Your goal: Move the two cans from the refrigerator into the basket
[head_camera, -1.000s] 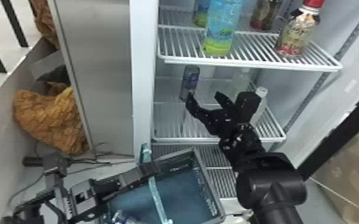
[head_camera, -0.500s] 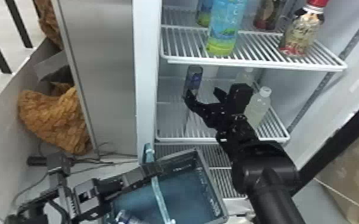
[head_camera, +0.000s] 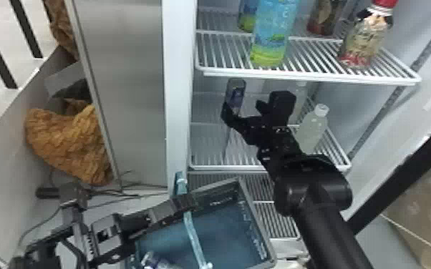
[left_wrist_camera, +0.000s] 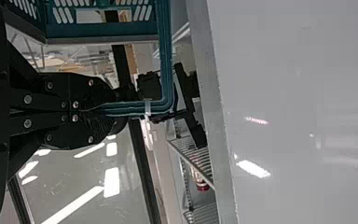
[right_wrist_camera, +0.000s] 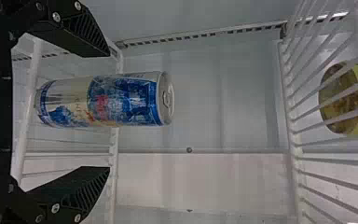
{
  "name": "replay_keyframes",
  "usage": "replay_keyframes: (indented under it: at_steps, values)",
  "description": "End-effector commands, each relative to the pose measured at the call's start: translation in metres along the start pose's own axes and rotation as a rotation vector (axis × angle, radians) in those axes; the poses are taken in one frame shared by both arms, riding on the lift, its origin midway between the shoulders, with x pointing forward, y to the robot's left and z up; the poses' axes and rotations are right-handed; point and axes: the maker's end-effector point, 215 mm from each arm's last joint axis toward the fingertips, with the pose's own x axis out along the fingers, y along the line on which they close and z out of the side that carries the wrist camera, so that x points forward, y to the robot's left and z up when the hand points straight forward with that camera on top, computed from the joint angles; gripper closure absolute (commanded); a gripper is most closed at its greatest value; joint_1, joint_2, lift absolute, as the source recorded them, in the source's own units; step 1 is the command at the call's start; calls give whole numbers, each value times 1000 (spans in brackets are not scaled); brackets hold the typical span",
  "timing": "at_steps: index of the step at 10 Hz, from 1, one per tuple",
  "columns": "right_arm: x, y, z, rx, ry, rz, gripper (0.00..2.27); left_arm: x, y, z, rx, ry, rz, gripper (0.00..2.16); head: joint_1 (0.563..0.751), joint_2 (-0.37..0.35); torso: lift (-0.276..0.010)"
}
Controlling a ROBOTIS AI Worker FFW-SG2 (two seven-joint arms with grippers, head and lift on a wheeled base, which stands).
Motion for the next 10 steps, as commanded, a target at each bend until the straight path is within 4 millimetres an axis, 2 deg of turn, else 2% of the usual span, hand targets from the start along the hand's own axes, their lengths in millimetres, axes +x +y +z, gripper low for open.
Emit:
replay_keyframes:
  at_steps: [1, 4, 8, 10]
  values:
    - [7, 0, -3, -13, 15, -4, 177, 0, 0, 1, 1, 0, -1, 1210, 695, -142, -219]
    - [20, -8, -3, -39, 35, -33, 173, 1, 0, 0, 0, 4, 1, 1210, 695, -141, -219]
    - [33, -8, -11, -48, 71, -41, 171, 3, 0, 0, -6, 6, -5, 1210, 695, -142, -219]
    - [38, -2, -8, -62, 74, -33, 160, 5, 0, -1, -7, 12, -6, 1210, 695, -140, -219]
